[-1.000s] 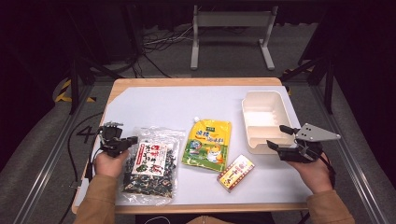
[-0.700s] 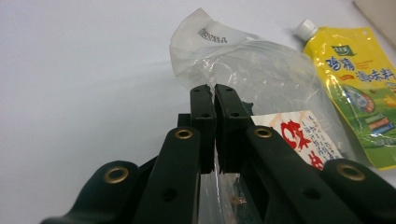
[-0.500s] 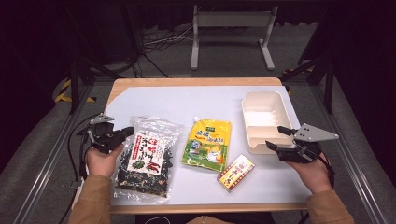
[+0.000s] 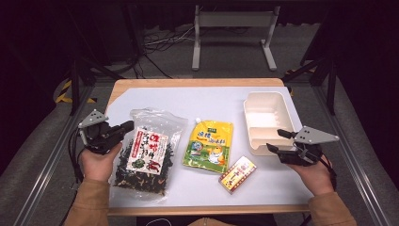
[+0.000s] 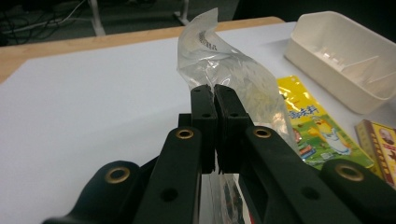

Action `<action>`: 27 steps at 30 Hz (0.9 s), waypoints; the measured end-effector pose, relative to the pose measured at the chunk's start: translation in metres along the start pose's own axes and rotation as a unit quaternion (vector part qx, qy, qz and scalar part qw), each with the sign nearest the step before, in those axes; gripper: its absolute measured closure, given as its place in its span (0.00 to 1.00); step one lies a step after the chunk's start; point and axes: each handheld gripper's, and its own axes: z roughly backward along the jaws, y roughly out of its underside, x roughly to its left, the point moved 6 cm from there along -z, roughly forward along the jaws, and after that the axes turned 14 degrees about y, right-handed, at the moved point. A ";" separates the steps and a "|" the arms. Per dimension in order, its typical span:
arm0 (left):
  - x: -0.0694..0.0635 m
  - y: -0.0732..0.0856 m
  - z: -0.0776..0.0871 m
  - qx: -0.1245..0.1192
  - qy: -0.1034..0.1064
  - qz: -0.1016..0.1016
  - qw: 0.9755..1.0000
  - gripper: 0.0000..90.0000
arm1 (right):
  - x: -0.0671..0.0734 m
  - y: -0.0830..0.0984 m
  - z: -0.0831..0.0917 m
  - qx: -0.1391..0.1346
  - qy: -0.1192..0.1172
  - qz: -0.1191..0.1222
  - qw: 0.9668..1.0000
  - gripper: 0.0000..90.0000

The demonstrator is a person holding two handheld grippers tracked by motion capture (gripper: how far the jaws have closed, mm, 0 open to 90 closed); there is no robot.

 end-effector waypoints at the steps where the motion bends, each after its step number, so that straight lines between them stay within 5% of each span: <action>1: -0.003 -0.002 0.001 -0.004 0.002 -0.004 1.000 0.98 | 0.000 -0.001 0.001 -0.002 -0.001 -0.001 1.000 0.39; 15: -0.029 -0.019 0.020 -0.053 0.013 -0.062 0.997 0.98 | 0.022 -0.014 -0.001 -0.014 -0.031 0.011 0.999 0.41; 27: -0.057 -0.035 0.029 -0.083 0.025 -0.128 0.988 0.98 | 0.058 -0.032 -0.007 -0.025 -0.084 0.033 0.996 0.43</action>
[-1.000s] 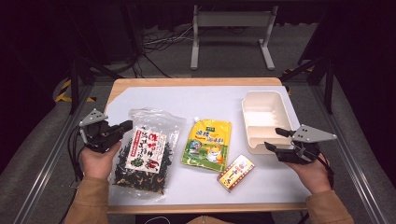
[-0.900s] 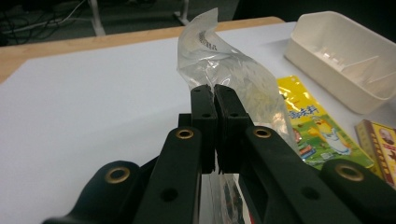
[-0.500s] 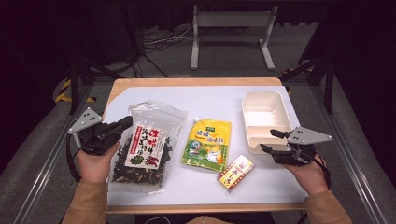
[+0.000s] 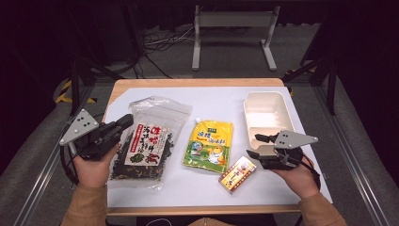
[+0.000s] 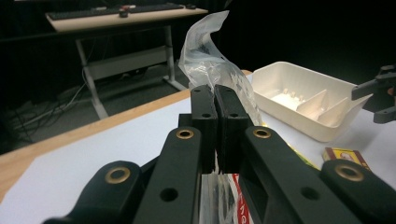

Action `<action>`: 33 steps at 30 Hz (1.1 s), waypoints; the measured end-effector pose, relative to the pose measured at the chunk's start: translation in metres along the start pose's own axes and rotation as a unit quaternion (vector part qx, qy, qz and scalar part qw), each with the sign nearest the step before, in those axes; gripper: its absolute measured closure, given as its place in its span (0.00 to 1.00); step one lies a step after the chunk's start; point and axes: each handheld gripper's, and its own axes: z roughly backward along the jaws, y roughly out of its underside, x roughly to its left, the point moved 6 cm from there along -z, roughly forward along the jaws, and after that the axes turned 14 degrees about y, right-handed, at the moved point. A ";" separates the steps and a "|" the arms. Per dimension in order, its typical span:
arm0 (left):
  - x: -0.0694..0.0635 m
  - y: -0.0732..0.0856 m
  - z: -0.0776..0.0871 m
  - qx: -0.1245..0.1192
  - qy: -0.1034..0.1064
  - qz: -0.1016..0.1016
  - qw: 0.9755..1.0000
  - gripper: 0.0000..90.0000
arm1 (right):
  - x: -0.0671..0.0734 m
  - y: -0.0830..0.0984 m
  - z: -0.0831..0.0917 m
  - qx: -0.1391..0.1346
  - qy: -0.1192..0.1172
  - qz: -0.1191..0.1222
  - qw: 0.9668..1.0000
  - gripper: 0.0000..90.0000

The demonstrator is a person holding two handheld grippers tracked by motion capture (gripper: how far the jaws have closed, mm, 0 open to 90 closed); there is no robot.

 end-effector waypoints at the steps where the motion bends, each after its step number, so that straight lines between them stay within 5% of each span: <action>1: -0.002 -0.002 -0.001 0.000 0.001 -0.006 1.000 0.98 | 0.003 -0.003 0.000 -0.006 -0.009 -0.006 1.000 0.43; 26: -0.033 -0.025 -0.035 -0.035 0.068 -0.027 0.997 0.98 | 0.027 -0.050 -0.031 -0.023 -0.071 -0.033 0.997 0.43; 33: -0.039 -0.026 -0.043 -0.043 0.095 -0.036 0.994 0.98 | 0.032 -0.062 -0.046 -0.029 -0.091 -0.068 0.993 0.39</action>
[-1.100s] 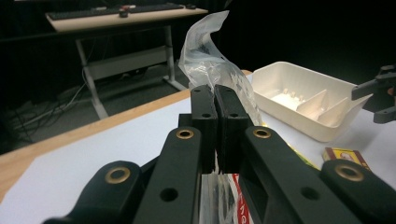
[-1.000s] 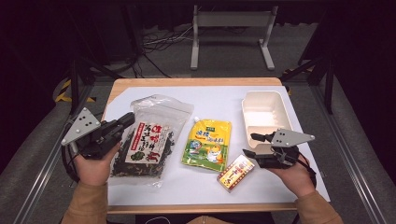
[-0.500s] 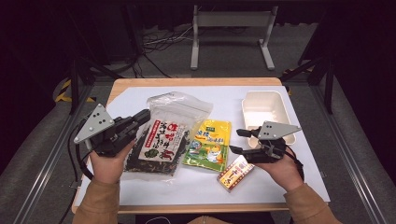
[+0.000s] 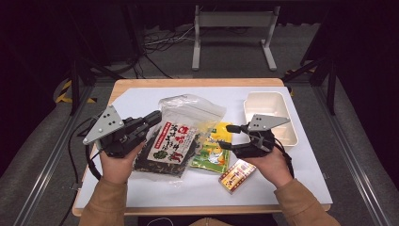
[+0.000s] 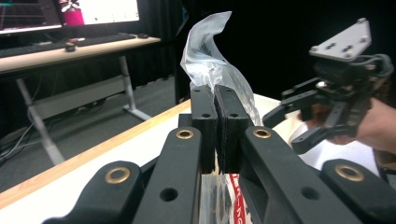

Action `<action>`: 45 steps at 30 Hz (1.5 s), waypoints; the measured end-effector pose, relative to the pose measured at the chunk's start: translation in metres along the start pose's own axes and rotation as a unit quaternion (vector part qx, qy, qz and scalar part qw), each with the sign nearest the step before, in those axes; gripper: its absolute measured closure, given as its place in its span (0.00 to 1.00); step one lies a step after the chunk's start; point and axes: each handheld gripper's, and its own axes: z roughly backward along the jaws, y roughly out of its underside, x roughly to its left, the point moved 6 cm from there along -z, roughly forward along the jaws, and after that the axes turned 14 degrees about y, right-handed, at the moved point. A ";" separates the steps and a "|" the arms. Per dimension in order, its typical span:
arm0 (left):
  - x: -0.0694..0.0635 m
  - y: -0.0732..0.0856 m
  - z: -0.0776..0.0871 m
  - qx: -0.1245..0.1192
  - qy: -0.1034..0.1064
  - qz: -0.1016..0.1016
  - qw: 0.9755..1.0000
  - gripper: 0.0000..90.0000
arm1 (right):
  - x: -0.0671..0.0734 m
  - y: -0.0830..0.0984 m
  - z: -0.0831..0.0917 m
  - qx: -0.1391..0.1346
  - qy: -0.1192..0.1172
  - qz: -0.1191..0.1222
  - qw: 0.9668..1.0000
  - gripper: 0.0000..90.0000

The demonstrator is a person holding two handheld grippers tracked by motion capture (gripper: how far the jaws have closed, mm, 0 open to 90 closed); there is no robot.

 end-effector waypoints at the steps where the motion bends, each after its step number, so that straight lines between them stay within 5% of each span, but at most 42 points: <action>1: 0.000 0.000 0.000 0.000 0.000 0.000 1.000 0.98 | 0.000 0.000 0.000 0.000 0.000 0.000 1.000 0.39; 4: -0.001 0.000 -0.005 -0.002 0.008 -0.001 1.000 0.98 | -0.001 -0.002 -0.003 -0.010 -0.017 -0.027 0.999 0.38; 19: -0.007 0.000 -0.025 -0.008 0.047 -0.014 0.999 0.97 | 0.000 -0.005 -0.009 -0.015 -0.036 -0.063 0.997 0.41; 28: -0.005 0.001 -0.019 -0.019 0.050 -0.014 0.998 0.97 | 0.006 -0.011 -0.007 -0.004 -0.090 -0.095 0.991 0.72; 36: -0.002 0.002 -0.016 -0.024 0.045 -0.006 0.999 0.97 | 0.005 -0.017 0.002 -0.019 -0.078 -0.069 0.994 0.88; 45: -0.001 0.002 -0.015 -0.020 0.036 -0.007 0.999 0.98 | 0.004 -0.026 0.012 -0.026 -0.041 -0.035 0.998 0.93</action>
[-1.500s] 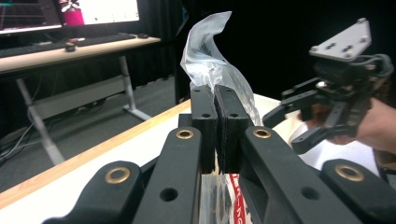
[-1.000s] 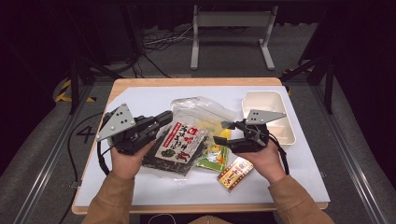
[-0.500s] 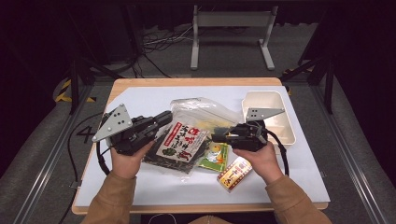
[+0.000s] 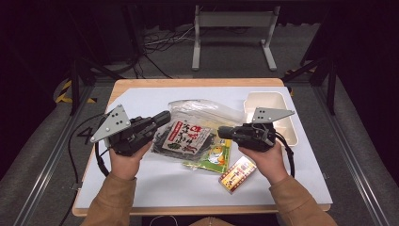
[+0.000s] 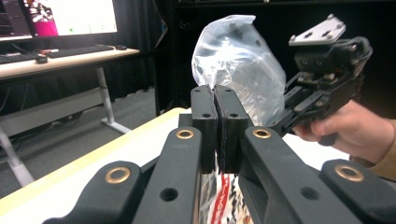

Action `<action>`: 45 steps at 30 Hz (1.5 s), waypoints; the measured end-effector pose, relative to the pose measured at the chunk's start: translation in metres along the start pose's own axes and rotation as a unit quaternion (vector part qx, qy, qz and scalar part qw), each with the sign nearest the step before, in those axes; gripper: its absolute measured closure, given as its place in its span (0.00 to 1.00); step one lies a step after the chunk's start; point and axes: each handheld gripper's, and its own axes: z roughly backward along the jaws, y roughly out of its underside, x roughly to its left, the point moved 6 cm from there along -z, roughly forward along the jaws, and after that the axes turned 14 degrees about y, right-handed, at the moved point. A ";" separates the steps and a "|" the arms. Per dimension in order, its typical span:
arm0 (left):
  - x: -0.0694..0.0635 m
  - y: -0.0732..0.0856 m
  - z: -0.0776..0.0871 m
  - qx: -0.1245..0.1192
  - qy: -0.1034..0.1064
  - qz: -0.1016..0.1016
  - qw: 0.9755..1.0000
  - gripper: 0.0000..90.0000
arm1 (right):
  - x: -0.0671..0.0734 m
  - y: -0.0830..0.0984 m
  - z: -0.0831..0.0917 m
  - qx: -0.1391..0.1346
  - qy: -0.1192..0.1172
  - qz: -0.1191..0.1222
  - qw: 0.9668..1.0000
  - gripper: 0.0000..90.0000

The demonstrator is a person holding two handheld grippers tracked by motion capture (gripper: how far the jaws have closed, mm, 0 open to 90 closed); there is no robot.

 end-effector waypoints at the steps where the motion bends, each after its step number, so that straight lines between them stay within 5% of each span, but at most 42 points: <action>1: 0.000 0.000 0.000 -0.001 0.000 0.001 1.000 0.98 | 0.000 -0.002 0.001 0.001 0.004 0.002 1.000 0.93; 15: 0.003 0.000 0.008 -0.020 -0.004 0.018 1.000 0.99 | -0.003 -0.020 0.014 0.009 0.030 -0.001 1.000 0.98; 24: 0.005 0.001 0.011 -0.015 -0.009 0.022 1.000 0.86 | -0.009 -0.035 0.022 0.025 0.054 0.008 0.998 0.99; 45: 0.024 0.024 0.009 0.044 -0.057 0.031 0.997 0.75 | -0.051 -0.064 0.056 0.061 0.126 -0.003 0.990 0.99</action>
